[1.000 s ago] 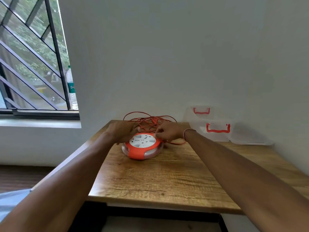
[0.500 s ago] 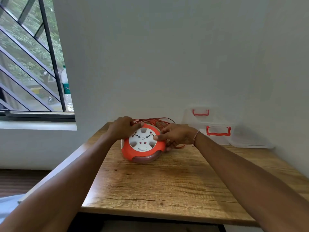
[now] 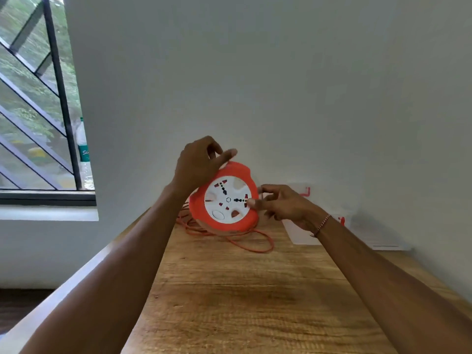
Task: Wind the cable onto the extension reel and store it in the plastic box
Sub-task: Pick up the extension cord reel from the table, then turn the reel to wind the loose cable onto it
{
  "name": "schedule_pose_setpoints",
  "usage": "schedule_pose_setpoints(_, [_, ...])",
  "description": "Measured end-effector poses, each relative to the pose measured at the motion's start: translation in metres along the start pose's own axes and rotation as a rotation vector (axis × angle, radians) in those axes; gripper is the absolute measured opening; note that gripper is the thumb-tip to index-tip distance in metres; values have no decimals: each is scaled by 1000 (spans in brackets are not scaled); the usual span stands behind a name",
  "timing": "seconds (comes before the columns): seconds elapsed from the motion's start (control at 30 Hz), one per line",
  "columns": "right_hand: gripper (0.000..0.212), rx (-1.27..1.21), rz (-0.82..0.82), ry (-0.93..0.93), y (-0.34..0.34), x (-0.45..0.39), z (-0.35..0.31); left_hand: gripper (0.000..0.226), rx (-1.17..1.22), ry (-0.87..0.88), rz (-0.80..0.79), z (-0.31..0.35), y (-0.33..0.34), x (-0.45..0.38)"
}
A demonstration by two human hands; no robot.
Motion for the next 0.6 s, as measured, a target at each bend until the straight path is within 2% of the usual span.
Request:
schedule_pose_setpoints(0.13, [58, -257, 126, 7, -25, -7, -5, 54, 19, -155, 79, -11, 2, -7])
schedule_pose_setpoints(0.27, [66, -404, 164, 19, -42, -14, -12, 57, 203, -228, -59, -4, 31, 1])
schedule_pose_setpoints(0.33, [66, -398, 141, 15, -45, -15, -16, 57, 316, -271, -90, 3, 43, 5])
schedule_pose_setpoints(0.43, [60, -257, 77, -11, -46, -16, -20, 58, 369, -287, -17, 6, 47, 2])
schedule_pose_setpoints(0.5, [59, -178, 98, -56, -53, -18, -27, 63, 367, -300, 22, 4, 50, 1])
schedule_pose_setpoints(0.6, [58, -226, 150, -78, -68, -26, -41, 63, 411, -333, 53, 2, 54, 2])
Point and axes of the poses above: each hand's wrist, its own x-axis away from the middle knuckle, its own y-axis out of the palm, z = x × y, the point moved 9 cm from there along -x, towards the middle knuckle, and after that the axes turned 13 degrees about z, right-handed, at the moved point
